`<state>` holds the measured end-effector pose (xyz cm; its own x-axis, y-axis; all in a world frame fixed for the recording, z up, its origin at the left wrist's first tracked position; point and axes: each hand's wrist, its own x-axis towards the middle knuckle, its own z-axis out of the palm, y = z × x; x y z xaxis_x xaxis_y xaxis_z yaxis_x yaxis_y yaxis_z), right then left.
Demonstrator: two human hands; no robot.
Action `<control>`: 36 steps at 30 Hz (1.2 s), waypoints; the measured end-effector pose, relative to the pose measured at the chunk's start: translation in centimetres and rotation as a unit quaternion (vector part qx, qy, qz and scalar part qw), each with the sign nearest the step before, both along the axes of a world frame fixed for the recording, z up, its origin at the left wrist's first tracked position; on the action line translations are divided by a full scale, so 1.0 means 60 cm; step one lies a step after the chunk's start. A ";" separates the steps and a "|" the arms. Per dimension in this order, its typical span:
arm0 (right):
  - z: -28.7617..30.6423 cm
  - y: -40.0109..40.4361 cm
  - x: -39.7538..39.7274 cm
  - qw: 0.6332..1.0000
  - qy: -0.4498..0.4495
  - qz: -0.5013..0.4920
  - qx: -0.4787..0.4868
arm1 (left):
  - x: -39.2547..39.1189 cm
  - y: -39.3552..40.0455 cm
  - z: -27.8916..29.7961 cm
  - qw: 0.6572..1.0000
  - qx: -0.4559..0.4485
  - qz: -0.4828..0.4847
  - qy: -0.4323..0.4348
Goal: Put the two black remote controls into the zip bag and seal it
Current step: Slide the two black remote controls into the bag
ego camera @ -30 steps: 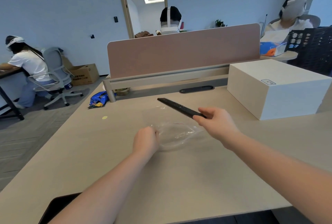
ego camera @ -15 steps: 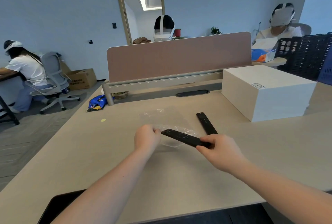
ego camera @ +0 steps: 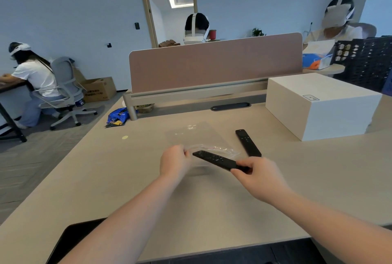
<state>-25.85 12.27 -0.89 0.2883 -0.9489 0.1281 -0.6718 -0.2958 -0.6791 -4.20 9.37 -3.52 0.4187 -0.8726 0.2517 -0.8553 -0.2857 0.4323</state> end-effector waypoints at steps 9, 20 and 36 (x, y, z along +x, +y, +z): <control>-0.051 -0.055 0.087 0.999 -0.038 -0.012 -0.009 | -0.018 0.006 -0.015 0.996 -0.028 -0.069 -0.045; -0.096 -0.124 0.183 1.000 0.009 0.007 -0.011 | -0.004 0.007 -0.025 0.993 -0.030 -0.106 -0.031; -0.100 -0.169 0.209 0.989 0.137 0.050 -0.016 | 0.008 0.004 -0.041 0.995 -0.004 -0.102 0.003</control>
<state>-13.33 2.14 -6.92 0.4088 -0.9106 0.0610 -0.7957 -0.3884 -0.4648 -3.69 9.61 -5.97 0.2343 -0.9377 0.2565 -0.8925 -0.1029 0.4391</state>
